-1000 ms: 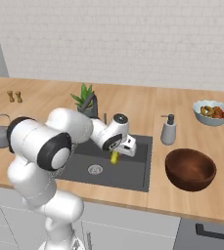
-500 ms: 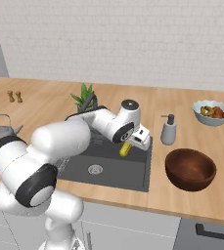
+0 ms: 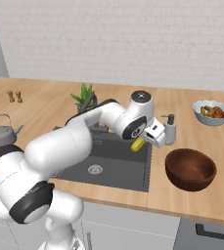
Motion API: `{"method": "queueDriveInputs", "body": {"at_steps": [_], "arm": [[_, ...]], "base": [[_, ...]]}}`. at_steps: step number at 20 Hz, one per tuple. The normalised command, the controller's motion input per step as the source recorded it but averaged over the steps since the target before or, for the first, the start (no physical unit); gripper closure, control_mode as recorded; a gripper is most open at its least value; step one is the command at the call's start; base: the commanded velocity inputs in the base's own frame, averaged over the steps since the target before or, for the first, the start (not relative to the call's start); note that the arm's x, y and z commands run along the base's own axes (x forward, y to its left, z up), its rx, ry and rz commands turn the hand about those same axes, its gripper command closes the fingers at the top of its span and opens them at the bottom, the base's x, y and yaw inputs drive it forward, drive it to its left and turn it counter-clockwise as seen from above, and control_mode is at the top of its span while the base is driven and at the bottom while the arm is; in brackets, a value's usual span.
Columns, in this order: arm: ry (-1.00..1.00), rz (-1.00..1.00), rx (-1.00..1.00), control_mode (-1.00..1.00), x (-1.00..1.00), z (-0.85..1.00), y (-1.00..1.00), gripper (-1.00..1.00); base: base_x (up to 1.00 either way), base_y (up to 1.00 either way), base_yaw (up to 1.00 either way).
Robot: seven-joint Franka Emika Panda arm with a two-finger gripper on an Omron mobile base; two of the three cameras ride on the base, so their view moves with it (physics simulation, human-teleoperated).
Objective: Pick the cucumber from the sink and place it in the bowl. Then pick the bowl and place it in the microwave. Then close the microwave door and press the start button.
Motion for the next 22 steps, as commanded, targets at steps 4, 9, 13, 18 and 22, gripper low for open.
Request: {"method": "queueDriveInputs", "body": {"at_steps": [4,9,13,18,22], "arm": [[0.00,-0.20,0.00,-1.00,-0.10,0.09,-0.48,1.00],[0.00,-0.23,0.00,-1.00,-0.05,0.00,-0.54,1.00],[0.00,-0.27,0.06,-1.00,-0.18,0.00,-0.69,1.00],[0.00,-0.30,0.07,-1.00,-0.20,-0.04,-0.63,1.00],[0.00,-0.25,0.07,-1.00,0.00,-0.20,-0.34,1.00]], "base": [[0.00,0.00,0.00],[0.00,0.00,0.00],[0.00,0.00,0.00],[0.00,0.00,0.00],[0.00,0.00,0.00]]}}
